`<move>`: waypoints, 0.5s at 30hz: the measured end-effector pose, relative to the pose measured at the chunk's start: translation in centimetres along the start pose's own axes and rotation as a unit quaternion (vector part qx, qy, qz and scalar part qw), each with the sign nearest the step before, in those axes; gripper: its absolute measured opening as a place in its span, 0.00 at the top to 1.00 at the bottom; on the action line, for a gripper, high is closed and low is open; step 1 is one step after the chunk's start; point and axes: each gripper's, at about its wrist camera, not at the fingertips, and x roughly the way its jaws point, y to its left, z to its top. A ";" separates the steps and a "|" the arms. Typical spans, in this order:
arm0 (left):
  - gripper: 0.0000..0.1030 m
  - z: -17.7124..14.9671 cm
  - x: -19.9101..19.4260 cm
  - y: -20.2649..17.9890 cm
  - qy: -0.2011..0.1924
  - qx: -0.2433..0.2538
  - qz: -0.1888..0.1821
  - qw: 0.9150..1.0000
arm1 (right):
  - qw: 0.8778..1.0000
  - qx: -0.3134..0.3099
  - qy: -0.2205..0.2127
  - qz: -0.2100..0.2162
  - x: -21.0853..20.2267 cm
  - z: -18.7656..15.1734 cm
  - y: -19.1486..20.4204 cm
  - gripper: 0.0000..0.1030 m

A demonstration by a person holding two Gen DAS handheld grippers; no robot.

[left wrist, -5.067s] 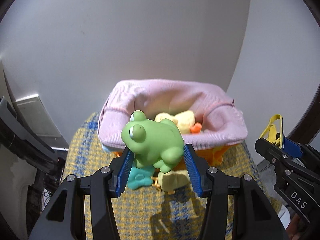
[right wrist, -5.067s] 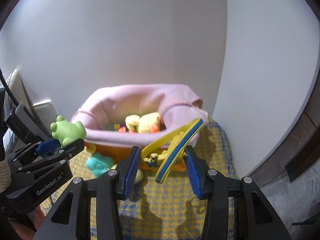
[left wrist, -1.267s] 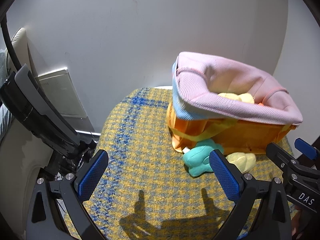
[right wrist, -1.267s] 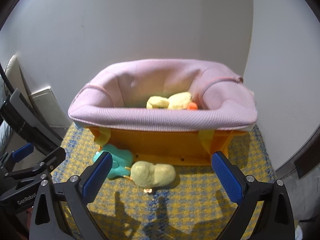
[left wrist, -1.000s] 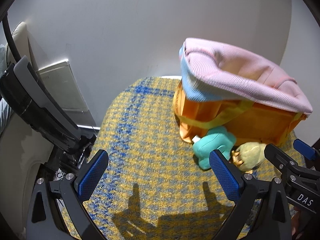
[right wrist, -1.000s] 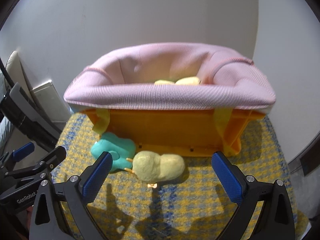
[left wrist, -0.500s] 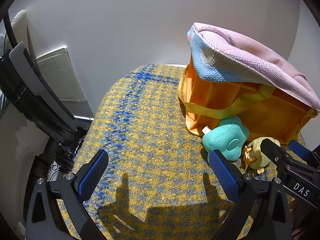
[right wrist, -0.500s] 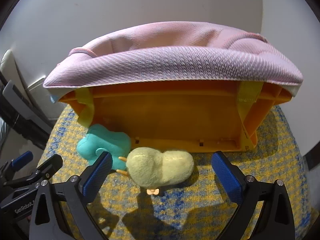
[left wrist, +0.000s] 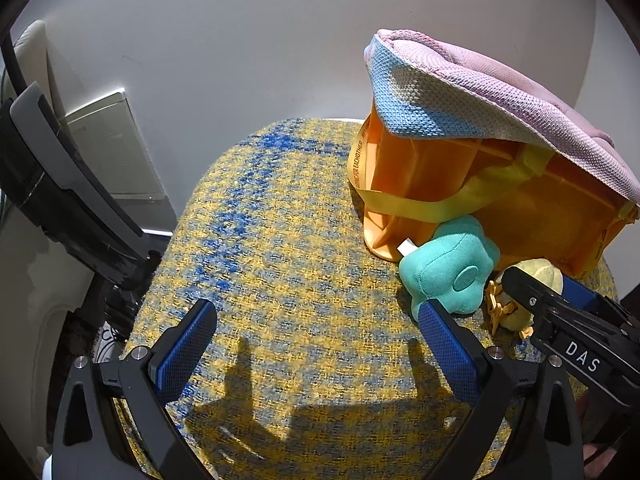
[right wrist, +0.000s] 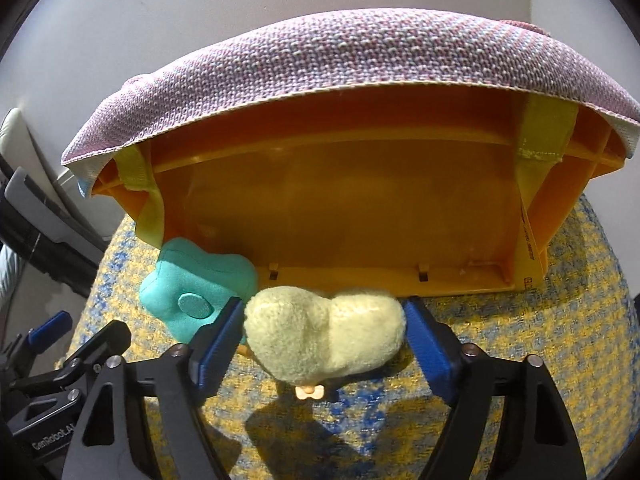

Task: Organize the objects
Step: 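Grasp the teal plush flower with left tool while right tool grasps the yellow plush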

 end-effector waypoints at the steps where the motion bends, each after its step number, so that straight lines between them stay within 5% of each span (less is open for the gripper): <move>1: 0.00 0.0 0.0 -0.1 0.000 0.001 -0.001 1.000 | 1.000 -0.001 0.000 0.001 0.0 0.0 -0.1 0.27; 15: 0.00 0.5 0.1 -3.9 -0.004 0.022 -0.028 0.999 | 0.999 -0.001 -0.030 -0.036 -4.0 -1.1 -3.5 0.29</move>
